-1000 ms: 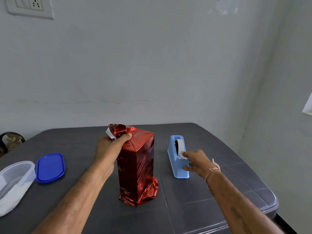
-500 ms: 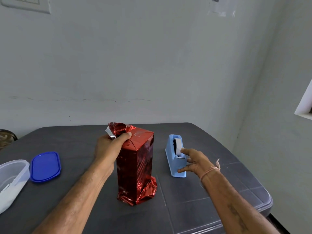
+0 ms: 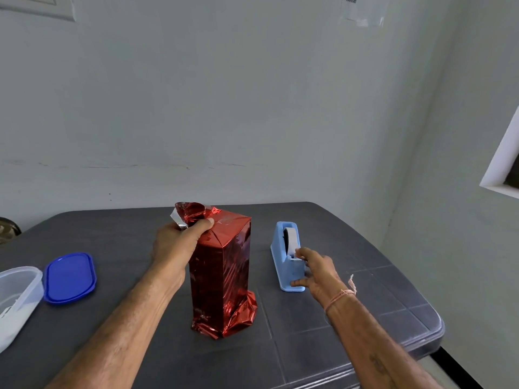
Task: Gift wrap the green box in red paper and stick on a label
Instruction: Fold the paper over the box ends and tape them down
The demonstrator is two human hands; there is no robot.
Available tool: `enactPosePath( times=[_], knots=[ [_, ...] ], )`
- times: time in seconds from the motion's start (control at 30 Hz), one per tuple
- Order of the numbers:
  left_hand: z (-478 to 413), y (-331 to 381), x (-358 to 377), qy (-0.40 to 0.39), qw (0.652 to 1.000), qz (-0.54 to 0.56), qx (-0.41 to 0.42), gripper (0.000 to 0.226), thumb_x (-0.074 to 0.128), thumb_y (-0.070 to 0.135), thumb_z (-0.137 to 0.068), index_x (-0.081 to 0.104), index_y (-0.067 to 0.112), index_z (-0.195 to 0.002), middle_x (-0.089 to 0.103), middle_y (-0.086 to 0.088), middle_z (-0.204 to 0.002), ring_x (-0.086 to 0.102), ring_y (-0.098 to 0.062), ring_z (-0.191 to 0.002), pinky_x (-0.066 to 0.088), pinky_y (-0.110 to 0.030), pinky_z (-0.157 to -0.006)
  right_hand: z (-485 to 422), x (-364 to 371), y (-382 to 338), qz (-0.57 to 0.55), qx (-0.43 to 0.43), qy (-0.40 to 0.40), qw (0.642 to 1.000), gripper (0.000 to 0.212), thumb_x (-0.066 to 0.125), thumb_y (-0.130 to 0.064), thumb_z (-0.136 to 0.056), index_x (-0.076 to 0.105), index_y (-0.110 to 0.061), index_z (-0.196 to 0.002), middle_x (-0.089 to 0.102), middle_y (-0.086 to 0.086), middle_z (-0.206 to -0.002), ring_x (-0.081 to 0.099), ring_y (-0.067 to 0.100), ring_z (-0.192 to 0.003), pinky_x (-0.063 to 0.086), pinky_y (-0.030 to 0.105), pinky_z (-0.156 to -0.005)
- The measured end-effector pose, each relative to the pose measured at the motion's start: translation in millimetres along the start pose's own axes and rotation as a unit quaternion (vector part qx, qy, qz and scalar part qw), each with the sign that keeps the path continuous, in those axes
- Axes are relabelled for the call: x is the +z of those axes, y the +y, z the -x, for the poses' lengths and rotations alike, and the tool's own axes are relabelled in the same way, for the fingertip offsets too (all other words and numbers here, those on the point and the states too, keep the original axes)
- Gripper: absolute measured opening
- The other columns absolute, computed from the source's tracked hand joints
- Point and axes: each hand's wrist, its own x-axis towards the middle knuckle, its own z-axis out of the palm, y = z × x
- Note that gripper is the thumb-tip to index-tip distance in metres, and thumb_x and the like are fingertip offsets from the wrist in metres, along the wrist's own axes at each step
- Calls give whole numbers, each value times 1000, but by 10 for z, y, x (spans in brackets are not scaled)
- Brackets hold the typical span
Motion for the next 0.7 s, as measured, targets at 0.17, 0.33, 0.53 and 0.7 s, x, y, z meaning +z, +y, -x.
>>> enactPosePath(
  times=[0.17, 0.33, 0.53, 0.7],
  knots=[
    [8, 0, -7, -2, 1000, 2, -4, 26, 89, 37, -70, 79, 18, -85, 80, 0, -83, 76, -24, -88, 59, -52, -94, -40, -33, 81, -7, -19, -1, 1000, 37, 75, -12, -87, 64, 8, -116, 63, 17, -100, 66, 35, -90, 60, 61, -81],
    [29, 30, 6, 3, 1000, 9, 0, 19, 88, 31, -76, 77, 17, -85, 80, -3, -85, 75, -23, -87, 58, -48, -92, -74, -38, 149, -8, -24, 9, 1000, 34, 76, -10, -87, 63, 6, -113, 65, 23, -109, 67, 37, -96, 62, 56, -77],
    [50, 56, 6, 3, 1000, 8, -3, 18, 87, 30, -77, 76, 17, -84, 79, -4, -86, 75, -24, -87, 58, -45, -89, -53, -65, 238, -8, -37, 11, 999, 19, 74, -11, -89, 62, 1, -96, 62, 22, -108, 66, 37, -104, 63, 44, -67],
    [91, 88, 9, -3, 1000, 18, -1, 15, 85, 26, -80, 76, 16, -87, 79, -4, -87, 75, -20, -84, 57, -38, -81, -67, -114, 360, -24, -44, 5, 999, 33, 76, -15, -90, 63, 8, -109, 63, 22, -114, 67, 37, -109, 64, 38, -63]
  ],
)
